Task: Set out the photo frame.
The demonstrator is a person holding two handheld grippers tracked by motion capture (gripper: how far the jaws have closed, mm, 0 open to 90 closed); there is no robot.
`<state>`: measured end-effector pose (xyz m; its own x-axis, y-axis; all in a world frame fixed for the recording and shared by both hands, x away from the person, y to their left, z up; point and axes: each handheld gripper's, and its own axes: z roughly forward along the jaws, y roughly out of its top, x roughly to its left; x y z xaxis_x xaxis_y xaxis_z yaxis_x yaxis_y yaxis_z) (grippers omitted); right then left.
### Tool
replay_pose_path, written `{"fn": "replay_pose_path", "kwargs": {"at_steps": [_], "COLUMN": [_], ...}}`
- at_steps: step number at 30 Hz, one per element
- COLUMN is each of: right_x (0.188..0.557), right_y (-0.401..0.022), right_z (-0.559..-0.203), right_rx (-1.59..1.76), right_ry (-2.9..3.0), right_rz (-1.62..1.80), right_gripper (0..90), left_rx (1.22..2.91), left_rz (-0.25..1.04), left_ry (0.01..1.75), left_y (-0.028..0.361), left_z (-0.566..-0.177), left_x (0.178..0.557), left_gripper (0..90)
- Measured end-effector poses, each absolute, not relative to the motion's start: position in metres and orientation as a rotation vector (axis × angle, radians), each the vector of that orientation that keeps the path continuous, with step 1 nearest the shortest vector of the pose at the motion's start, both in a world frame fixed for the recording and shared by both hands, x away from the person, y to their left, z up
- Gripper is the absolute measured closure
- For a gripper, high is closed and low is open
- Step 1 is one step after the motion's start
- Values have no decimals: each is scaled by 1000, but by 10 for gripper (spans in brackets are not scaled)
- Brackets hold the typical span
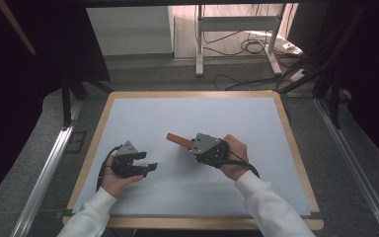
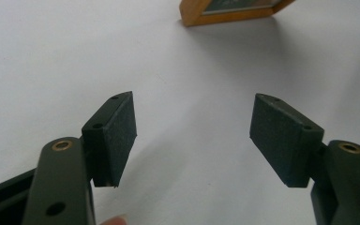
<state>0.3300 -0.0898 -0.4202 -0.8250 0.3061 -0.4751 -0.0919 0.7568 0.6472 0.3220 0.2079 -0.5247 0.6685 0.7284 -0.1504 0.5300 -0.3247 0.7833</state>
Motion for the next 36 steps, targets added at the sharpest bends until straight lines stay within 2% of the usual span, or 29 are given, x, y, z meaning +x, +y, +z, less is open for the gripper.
{"fn": "replay_pose_path", "kwargs": {"at_steps": [16, 36], "right_x": [311, 341], "right_y": [-86, -105], "right_z": [-405, -407], "right_rx": [114, 291], "right_ry": [2474, 2466], "right_rz": [1096, 1182], "right_gripper": [690, 677], "left_rx": [2006, 2008], "left_rz": [290, 283], "left_ry": [975, 975], "left_y": [208, 207], "left_z": [-525, -525], "left_x": [322, 322], "left_gripper": [314, 312]}}
